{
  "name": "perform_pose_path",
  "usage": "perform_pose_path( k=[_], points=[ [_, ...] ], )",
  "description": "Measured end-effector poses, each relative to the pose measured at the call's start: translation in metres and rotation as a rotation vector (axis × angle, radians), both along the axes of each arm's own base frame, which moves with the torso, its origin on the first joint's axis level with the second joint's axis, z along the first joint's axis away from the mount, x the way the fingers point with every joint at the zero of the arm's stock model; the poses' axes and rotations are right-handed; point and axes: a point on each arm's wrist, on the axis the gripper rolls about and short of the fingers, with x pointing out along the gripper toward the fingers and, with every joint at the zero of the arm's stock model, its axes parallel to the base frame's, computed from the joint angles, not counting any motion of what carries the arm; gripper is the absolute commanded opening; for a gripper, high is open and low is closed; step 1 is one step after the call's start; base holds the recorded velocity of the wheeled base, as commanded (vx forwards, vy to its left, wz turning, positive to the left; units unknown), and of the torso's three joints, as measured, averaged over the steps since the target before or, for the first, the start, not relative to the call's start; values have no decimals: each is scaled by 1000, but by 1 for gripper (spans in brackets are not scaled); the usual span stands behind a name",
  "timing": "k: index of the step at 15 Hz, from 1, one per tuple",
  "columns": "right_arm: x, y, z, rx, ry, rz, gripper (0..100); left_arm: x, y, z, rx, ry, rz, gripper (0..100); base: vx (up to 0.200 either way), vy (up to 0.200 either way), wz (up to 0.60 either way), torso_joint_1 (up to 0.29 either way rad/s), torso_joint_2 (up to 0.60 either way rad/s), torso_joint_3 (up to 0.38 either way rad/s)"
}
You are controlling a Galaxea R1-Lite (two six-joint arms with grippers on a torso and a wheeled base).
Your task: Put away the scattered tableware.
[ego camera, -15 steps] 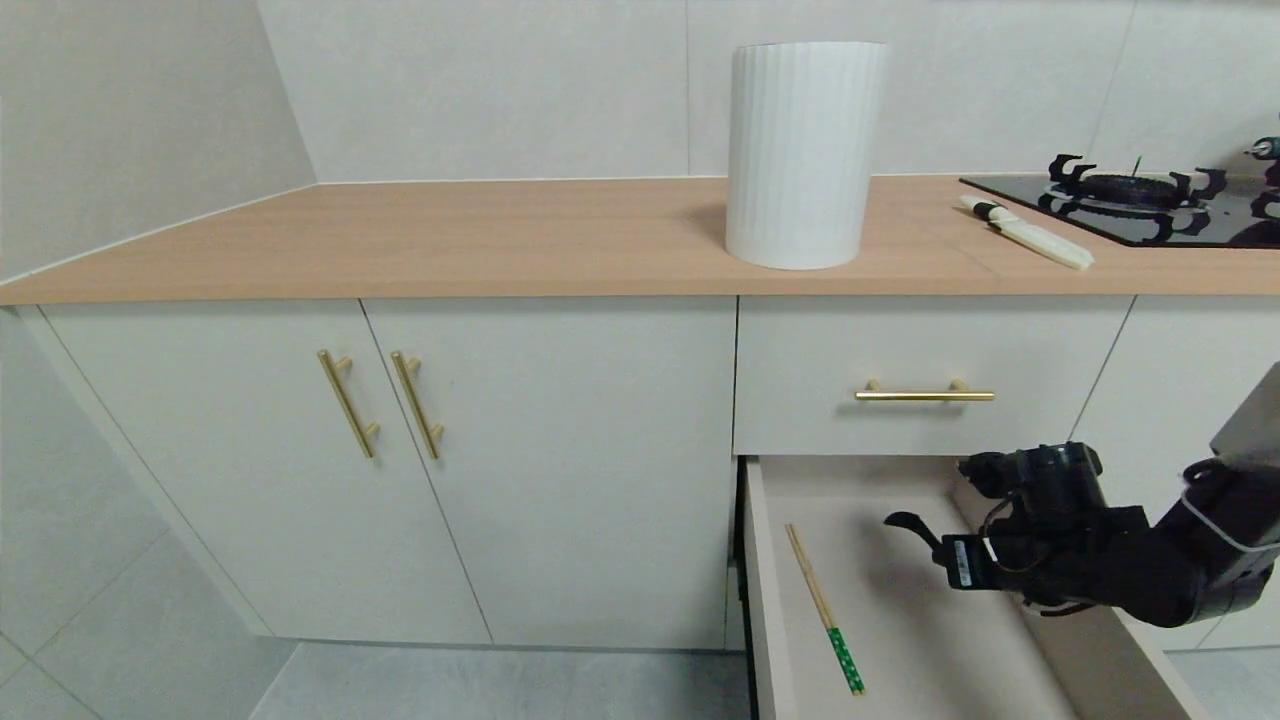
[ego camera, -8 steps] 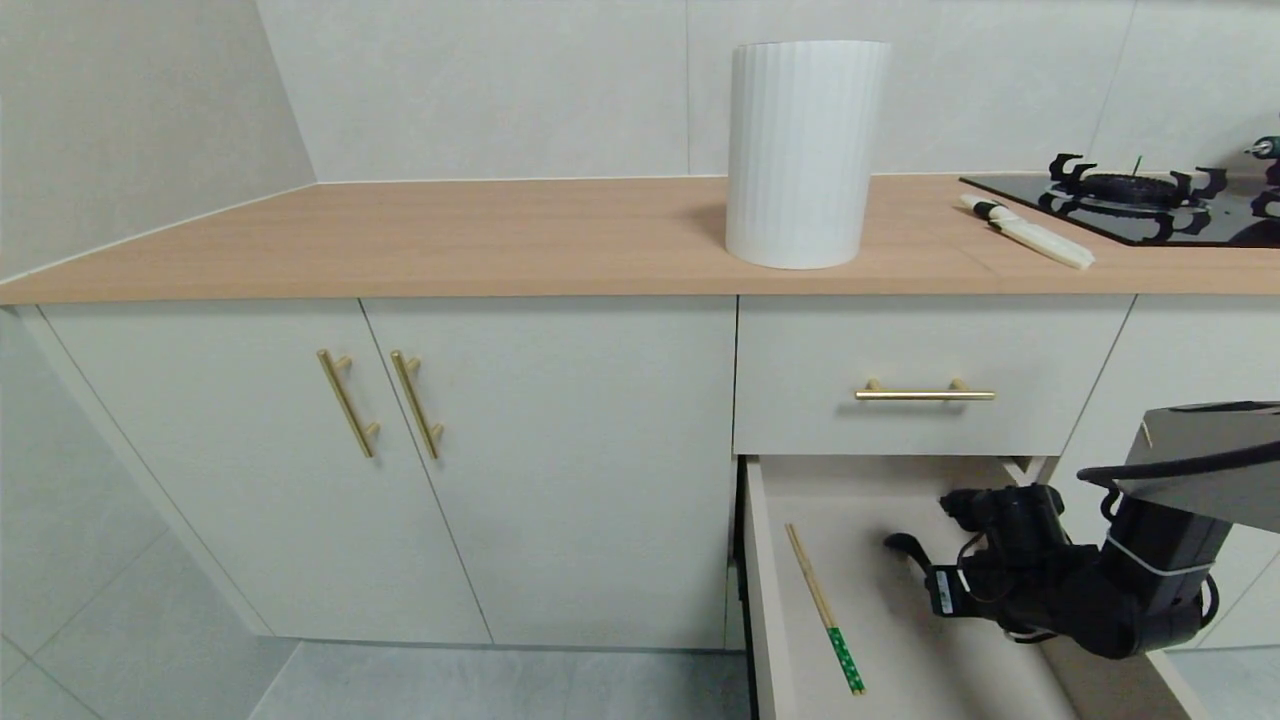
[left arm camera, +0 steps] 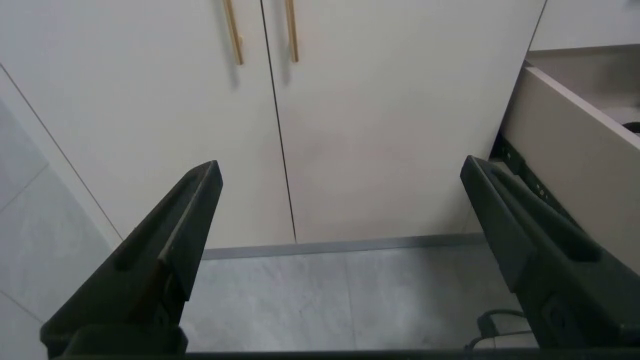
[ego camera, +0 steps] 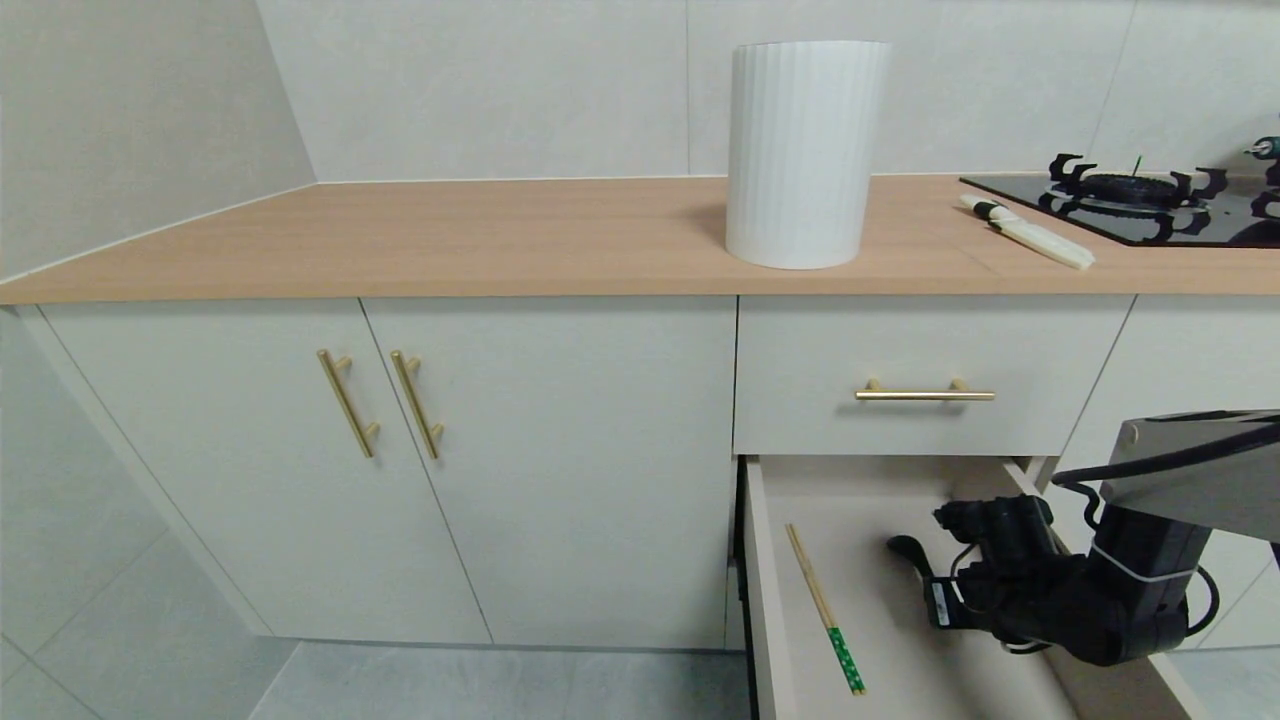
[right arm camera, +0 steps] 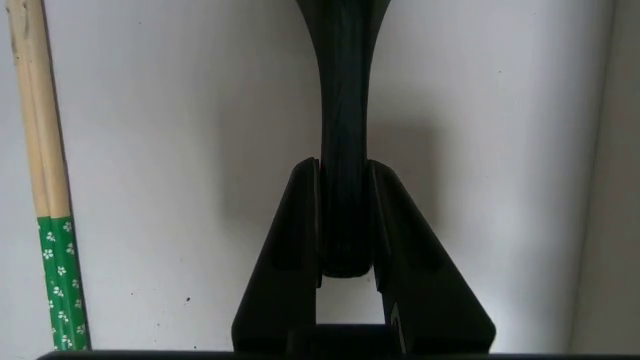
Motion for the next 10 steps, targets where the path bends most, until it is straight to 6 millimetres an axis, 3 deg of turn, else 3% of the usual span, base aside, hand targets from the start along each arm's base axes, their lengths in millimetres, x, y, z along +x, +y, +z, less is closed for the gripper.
perform_pose_path(
  k=[3,4,10],
  points=[
    [1,0,-1,-1,-12,-2,0,0,0,0,0,0,0,100,0,0,0,0,0,0],
    [1,0,-2,-4,-14,-4,100,0,0,0,0,0,0,100,0,0,0,0,0,0],
    [0,0,-3,-6,-8,-5,100,0,0,0,0,0,0,100,0,0,0,0,0,0]
  ],
)
